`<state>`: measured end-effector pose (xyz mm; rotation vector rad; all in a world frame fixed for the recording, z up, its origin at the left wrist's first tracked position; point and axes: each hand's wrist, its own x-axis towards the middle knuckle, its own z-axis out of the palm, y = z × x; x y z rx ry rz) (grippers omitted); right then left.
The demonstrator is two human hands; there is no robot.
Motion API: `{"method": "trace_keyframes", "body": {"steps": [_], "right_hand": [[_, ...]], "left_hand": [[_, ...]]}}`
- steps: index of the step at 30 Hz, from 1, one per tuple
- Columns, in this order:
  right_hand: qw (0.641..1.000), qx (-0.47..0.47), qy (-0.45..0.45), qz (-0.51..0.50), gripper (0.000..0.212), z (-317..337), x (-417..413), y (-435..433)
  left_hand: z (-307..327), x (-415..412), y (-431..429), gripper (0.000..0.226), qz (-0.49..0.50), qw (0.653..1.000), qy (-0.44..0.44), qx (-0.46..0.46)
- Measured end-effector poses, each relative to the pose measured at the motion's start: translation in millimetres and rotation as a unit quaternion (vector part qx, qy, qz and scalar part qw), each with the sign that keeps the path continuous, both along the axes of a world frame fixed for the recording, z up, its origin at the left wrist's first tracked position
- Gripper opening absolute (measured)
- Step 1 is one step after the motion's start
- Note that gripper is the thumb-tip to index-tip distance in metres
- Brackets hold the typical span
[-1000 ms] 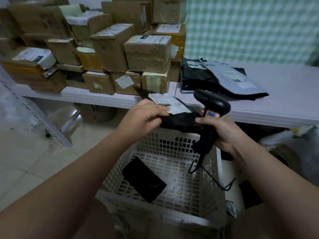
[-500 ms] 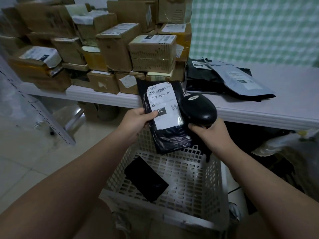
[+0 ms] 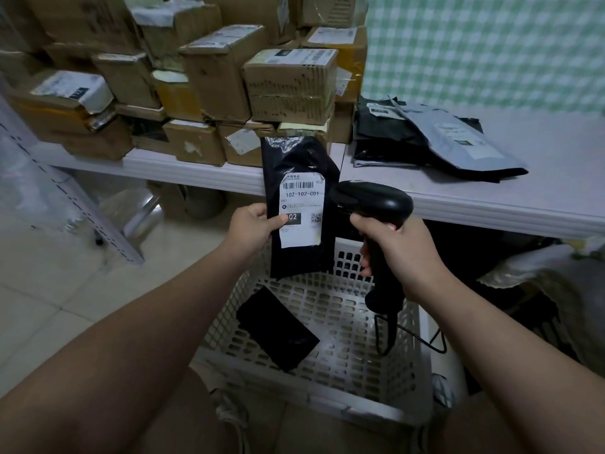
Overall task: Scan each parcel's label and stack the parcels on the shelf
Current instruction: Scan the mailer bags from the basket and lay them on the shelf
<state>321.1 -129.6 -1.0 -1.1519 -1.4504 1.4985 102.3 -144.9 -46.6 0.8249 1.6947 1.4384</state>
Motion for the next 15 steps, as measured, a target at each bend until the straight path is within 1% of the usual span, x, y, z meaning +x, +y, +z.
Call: {"method": "trace_keyframes", "body": {"steps": [7, 15], "right_hand": [[1.0, -0.003, -0.011, 0.008, 0.024, -0.4, 2.1, 0.1], [1.0, -0.011, -0.025, 0.013, 0.024, -1.3, 4.1, 0.6]], "left_hand": [[-3.4, -0.9, 1.1, 0.015, -0.004, 1.0, 0.024, -0.011], [-5.7, -1.2, 2.9, 0.014, 0.003, 0.999, 0.032, -0.008]]}}
